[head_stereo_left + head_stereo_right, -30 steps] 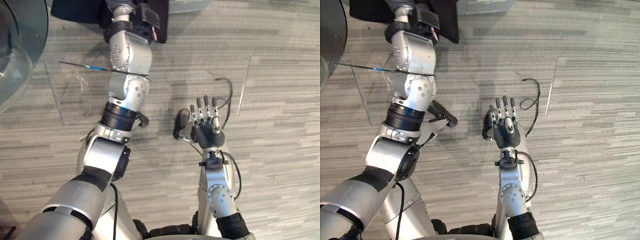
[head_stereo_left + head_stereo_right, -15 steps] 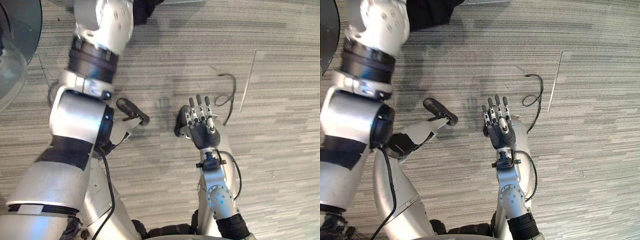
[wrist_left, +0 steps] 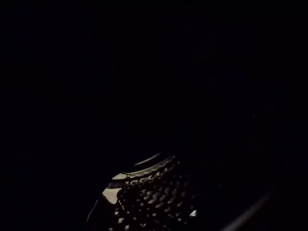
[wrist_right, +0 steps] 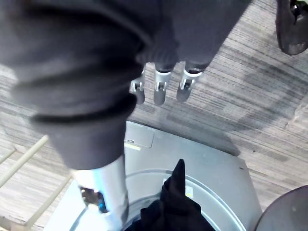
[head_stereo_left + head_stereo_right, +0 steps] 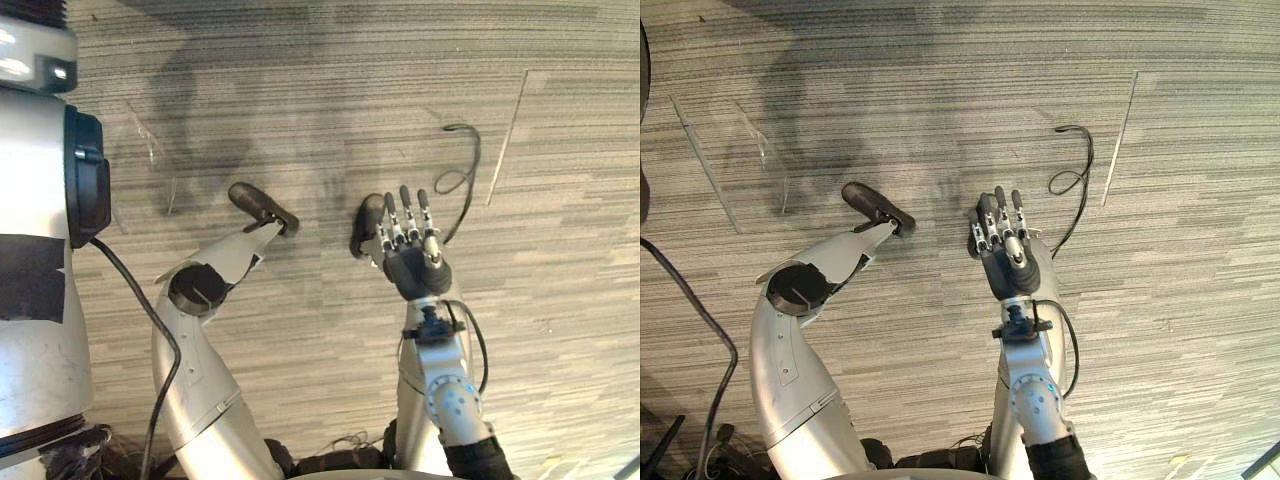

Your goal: Pick up the laundry basket with both hands and put the clothes into the washing machine.

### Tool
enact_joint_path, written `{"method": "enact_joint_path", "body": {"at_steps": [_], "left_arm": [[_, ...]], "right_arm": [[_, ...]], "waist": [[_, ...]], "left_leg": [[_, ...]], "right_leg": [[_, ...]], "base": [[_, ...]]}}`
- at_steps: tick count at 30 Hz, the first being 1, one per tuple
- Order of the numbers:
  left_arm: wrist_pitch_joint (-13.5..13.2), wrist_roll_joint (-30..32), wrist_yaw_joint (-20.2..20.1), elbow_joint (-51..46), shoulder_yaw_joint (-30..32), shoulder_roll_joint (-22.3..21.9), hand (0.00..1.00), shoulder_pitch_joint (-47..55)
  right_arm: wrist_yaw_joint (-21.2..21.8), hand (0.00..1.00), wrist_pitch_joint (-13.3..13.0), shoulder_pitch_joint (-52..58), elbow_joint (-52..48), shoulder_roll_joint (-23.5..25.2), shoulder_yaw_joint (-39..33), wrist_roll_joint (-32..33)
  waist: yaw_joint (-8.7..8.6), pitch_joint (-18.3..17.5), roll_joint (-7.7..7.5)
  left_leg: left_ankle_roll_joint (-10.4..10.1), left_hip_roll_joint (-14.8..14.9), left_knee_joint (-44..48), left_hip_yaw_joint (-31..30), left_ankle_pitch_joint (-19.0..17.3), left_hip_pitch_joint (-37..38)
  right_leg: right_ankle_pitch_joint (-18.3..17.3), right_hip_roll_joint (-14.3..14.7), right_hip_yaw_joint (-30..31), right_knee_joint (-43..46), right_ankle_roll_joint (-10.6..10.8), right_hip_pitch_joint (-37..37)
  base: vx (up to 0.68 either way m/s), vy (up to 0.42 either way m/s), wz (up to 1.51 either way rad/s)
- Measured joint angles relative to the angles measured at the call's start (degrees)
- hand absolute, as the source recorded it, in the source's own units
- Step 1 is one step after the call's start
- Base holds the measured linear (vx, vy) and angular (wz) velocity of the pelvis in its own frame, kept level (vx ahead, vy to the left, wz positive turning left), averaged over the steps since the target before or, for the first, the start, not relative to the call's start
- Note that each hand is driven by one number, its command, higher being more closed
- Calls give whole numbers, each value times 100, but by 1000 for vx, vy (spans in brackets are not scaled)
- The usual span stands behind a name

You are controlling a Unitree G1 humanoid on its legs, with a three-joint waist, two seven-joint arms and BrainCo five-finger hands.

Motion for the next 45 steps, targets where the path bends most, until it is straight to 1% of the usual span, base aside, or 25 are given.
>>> {"method": "enact_joint_path", "body": {"at_steps": [2,3,5,6,7,8,9,10,11,12,13,15,17,20,23,25,28,30,32,36,37,40,41,43,45], "left_arm": [[-9,457,-46,-8,-283,34,100,-3],[118,1022,-82,-1,-417,69,0,-4],[436,3034,-56,186,-621,108,0,2],[682,4860,27,415,-716,127,0,78],[829,5818,6,463,-837,153,0,204],[915,6356,-4,464,-904,136,0,326],[1057,7252,7,466,-1031,84,0,517],[1202,8506,-2,506,-1151,-55,0,956],[1244,8926,-14,545,-1243,-121,0,1118],[1281,9739,-64,626,-1377,-244,0,1421],[1293,10273,-99,682,-1542,-326,0,1680],[1362,10749,56,680,-1547,-419,0,1947],[1386,11191,-42,685,-1547,-415,0,1970],[1463,11459,-35,692,-1388,-480,0,2173],[1775,11440,125,717,-425,-941,0,2380],[1896,11383,247,720,84,-1159,0,2446],[2116,10873,553,621,1056,-1348,0,2718],[2166,10549,706,407,1472,-1368,0,3004],[2165,10252,812,-37,1752,-1426,0,3530],[2140,9725,818,-1277,1975,-1849,0,5323],[2098,9638,786,-1817,2138,-2159,0,6118],[1992,9414,640,-2366,2358,-2706,0,7361],[1964,9276,534,-2598,2389,-3118,0,8102],[1852,9080,408,-2732,2397,-3431,0,8858],[1764,8661,80,-2759,2300,-3675,0,9858]], "right_arm": [[52,0,2,25,-30,-34,-73,3],[102,0,18,25,-27,-34,-108,7],[185,0,34,24,35,-36,-121,9],[283,0,53,24,107,-40,-124,10],[339,0,53,24,169,-40,-121,28],[377,0,52,24,211,-41,-113,46],[409,0,37,24,268,-47,-88,60],[470,0,19,23,310,-88,-69,93],[498,0,19,23,320,-96,-67,111],[508,0,19,23,333,-99,-67,172],[508,0,15,26,335,-106,-67,266],[505,0,11,27,335,-166,-68,344],[510,0,-10,27,348,-390,-97,452],[579,0,-101,26,630,-841,-339,447],[683,0,-461,20,1340,-1158,-648,439],[692,0,-527,20,1741,-1253,-710,434],[600,0,-673,-31,2603,-1279,-734,379],[563,0,-691,-75,2882,-1274,-735,263],[488,0,-696,-124,3060,-1255,-737,178],[343,0,-692,-231,3367,-1152,-859,-77],[321,0,-674,-245,3368,-1118,-873,-192],[227,0,-620,-280,3381,-1013,-882,-355],[188,0,-601,-299,3412,-945,-951,-495],[90,0,-532,-406,3523,-865,-998,-631],[-70,0,-417,-569,3728,-810,-998,-880]], "waist": [[6,-2,7],[-12,-4,17],[-13,-3,19],[-24,-3,22],[-23,-5,33],[-25,-7,47],[-32,-10,54],[-37,-16,148],[-47,-20,164],[-55,-17,169],[-45,-17,169],[-13,-17,169],[30,-17,169],[87,-17,169],[108,-16,167],[103,-16,167],[102,-15,165],[117,-15,165],[128,-14,168],[307,-13,172],[421,-9,183],[551,-11,203],[643,-18,282],[730,-23,312],[808,-40,384]], "left_leg": [[13,-29,-28,1,5,26],[41,-103,-95,7,19,61],[45,-104,-127,16,20,129],[46,-110,-175,47,21,218],[55,-119,-213,53,28,277],[54,-123,-237,61,28,318],[49,-132,-274,72,31,375],[36,-138,-345,71,39,439],[20,-157,-388,78,48,463],[-28,-188,-492,117,79,512],[-80,-187,-553,130,109,521],[-96,-195,-617,162,160,550],[-115,-201,-653,172,192,633],[-141,-202,-744,175,207,802],[-329,-347,-1185,182,417,993],[-379,-427,-1408,182,527,1106],[-556,-604,-1903,170,800,1393],[-696,-678,-2129,157,930,1523],[-704,-758,-2337,106,1069,1656],[-815,-942,-2758,23,1302,2080],[-756,-1024,-2919,12,1382,2250],[-880,-1156,-3142,-51,1466,2502],[-886,-1237,-3268,-134,1505,2647],[-926,-1330,-3397,-150,1529,2812],[-947,-1393,-3505,-166,1537,3080]], "right_leg": [[0,-36,-6,0,1,21],[-1,-85,-8,-2,1,36],[-1,-85,-27,-34,2,110],[-1,-81,-40,-98,2,201],[-1,-73,-53,-153,2,272],[0,-72,-63,-186,4,318],[18,-70,-69,-231,33,381],[70,-60,-125,-344,45,496],[96,-56,-126,-394,54,519],[163,-40,-116,-505,72,555],[235,4,-117,-605,63,570],[282,17,-123,-677,68,591],[295,16,-141,-714,75,685],[371,73,-155,-863,78,884],[578,118,-263,-1296,70,1164],[647,123,-334,-1477,44,1324],[785,134,-474,-1844,-13,1672],[840,140,-559,-2016,-49,1841],[855,134,-649,-2128,-74,2029],[876,127,-792,-2375,-112,2510],[878,115,-821,-2446,-115,2679],[877,85,-881,-2565,-116,2969],[874,69,-934,-2624,-119,3149],[867,30,-954,-2669,-117,3310],[847,10,-1001,-2772,-81,3626]], "base": [[32,19,10],[35,26,14],[12,11,5],[11,30,-5],[7,34,-6],[-1,27,-6],[-7,47,-8],[-7,52,-8],[-12,69,-11],[-16,61,-15],[-20,58,-16],[-27,45,-6],[-20,19,2],[-40,30,-12],[-56,43,0],[-55,21,10],[-75,7,14],[-76,-4,16],[-69,-10,20],[-62,-14,16],[-61,-11,14],[-64,-17,18],[-70,-25,19],[-83,-35,15],[-71,-44,9]]}}
